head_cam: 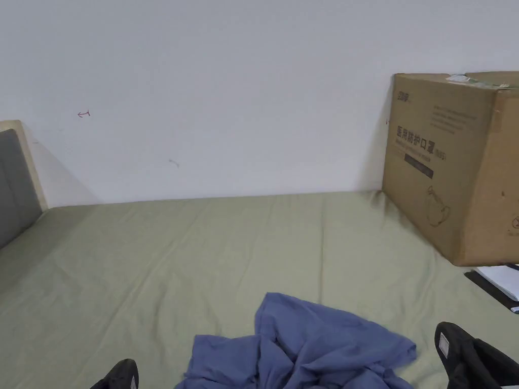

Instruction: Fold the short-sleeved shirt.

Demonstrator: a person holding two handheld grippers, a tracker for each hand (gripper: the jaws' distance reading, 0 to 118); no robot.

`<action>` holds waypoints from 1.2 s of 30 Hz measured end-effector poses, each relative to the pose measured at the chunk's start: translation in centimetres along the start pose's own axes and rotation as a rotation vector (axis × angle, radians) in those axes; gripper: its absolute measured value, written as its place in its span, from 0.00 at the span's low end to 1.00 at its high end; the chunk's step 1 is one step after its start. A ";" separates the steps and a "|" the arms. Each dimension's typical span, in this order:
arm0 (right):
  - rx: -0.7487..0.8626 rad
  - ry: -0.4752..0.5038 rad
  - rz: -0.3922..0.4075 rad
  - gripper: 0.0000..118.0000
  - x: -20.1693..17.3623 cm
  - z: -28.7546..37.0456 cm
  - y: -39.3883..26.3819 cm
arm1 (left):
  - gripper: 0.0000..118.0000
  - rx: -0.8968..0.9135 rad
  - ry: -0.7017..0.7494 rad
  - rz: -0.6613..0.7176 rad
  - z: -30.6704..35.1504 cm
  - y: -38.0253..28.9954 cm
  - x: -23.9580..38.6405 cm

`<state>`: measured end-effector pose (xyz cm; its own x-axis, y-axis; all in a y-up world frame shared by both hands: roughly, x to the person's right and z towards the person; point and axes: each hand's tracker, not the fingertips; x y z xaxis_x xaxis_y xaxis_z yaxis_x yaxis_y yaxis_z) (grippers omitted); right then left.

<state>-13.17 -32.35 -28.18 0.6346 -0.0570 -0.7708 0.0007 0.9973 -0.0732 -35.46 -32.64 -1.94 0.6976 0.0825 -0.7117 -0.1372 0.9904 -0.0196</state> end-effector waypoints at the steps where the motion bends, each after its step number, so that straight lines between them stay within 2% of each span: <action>1: -0.003 -0.005 0.005 0.00 0.0 -0.2 0.3 | 0.00 0.001 0.007 0.005 0.0 0.1 0.0; 3: -0.006 -0.007 0.014 0.00 0.1 -0.3 0.5 | 0.00 -0.009 0.019 0.044 -0.3 1.1 -0.2; 6: -0.023 0.004 0.008 0.00 0.3 -0.6 0.8 | 0.00 -0.053 -0.038 0.073 -3.4 4.9 -0.6; 7: -0.037 0.011 0.002 0.00 0.4 -0.8 0.9 | 0.00 -0.118 -0.083 0.059 -5.4 6.2 -0.6; 10: -0.086 0.027 0.022 0.00 0.7 -1.7 0.3 | 0.00 -0.592 -0.198 0.000 -16.0 8.2 -0.7; 12: -0.125 0.042 0.046 0.00 0.8 -2.4 -0.4 | 0.00 -0.854 -0.317 0.090 -23.3 6.0 -1.3; 13: -0.137 0.046 0.048 0.00 0.9 -2.7 -0.9 | 0.00 -0.902 -0.295 0.128 -25.7 4.8 -1.5; 16: -0.166 0.056 0.041 0.00 1.3 -3.9 -2.8 | 0.00 -0.972 -0.204 0.125 -33.0 1.0 -2.8; 17: -0.178 0.046 0.046 0.00 1.5 -4.5 -3.6 | 0.05 -0.977 -0.198 0.124 -34.6 -0.2 -3.1; 18: -0.197 0.032 0.052 0.00 1.7 -5.0 -4.4 | 0.21 -0.988 -0.206 0.114 -36.1 -1.5 -3.3; 19: -0.226 0.030 0.050 0.00 2.0 -5.6 -4.8 | 0.51 -1.011 -0.199 0.102 -37.2 -2.6 -3.3; 20: -0.255 0.033 0.041 0.00 2.5 -6.2 -5.3 | 0.92 -1.042 -0.182 0.076 -38.4 -4.2 -3.2; 21: -0.269 0.036 0.035 0.00 2.9 -6.7 -5.8 | 0.99 -1.025 -0.155 0.060 -38.9 -5.3 -3.2; 22: -0.270 0.035 0.036 0.00 3.3 -7.1 -6.1 | 0.96 -0.996 -0.153 0.059 -39.7 -6.0 -2.9; 26: -0.295 0.015 0.072 0.00 4.4 -8.5 -7.2 | 0.96 -1.068 -0.127 0.039 -42.2 -11.3 -2.6; 27: -0.304 0.013 0.075 0.00 4.5 -8.9 -7.4 | 0.97 -1.083 -0.127 0.011 -42.4 -12.1 -2.3; 30: -0.321 0.014 0.070 0.00 4.7 -9.7 -7.7 | 0.95 -0.975 -0.143 -0.116 -40.9 -11.6 -1.1; 31: -0.324 0.018 0.071 0.00 4.6 -9.9 -7.7 | 0.86 -0.933 -0.165 -0.169 -39.9 -11.4 -0.8; 32: -0.323 0.025 0.072 0.00 4.5 -10.2 -7.6 | 0.72 -0.889 -0.174 -0.194 -38.8 -11.2 -0.7; 33: -0.321 0.034 0.073 0.00 4.3 -10.4 -7.5 | 0.53 -0.862 -0.172 -0.217 -37.6 -11.0 -0.4; 34: -0.320 0.046 0.071 0.00 4.2 -10.8 -7.3 | 0.30 -0.845 -0.196 -0.227 -36.5 -10.8 -0.1; 35: -0.319 0.056 0.062 0.00 4.2 -11.4 -7.0 | 0.03 -0.839 -0.217 -0.237 -35.8 -10.8 0.1; 36: -0.318 0.073 0.044 0.00 4.2 -12.2 -6.6 | 0.03 -0.842 -0.225 -0.243 -35.2 -10.9 0.3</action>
<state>-19.90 -39.73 -38.67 0.5712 -0.0288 -0.8203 -0.2739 0.9354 -0.2235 -58.53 -47.32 -26.70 0.8832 -0.0106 -0.4688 -0.3760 0.5813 -0.7216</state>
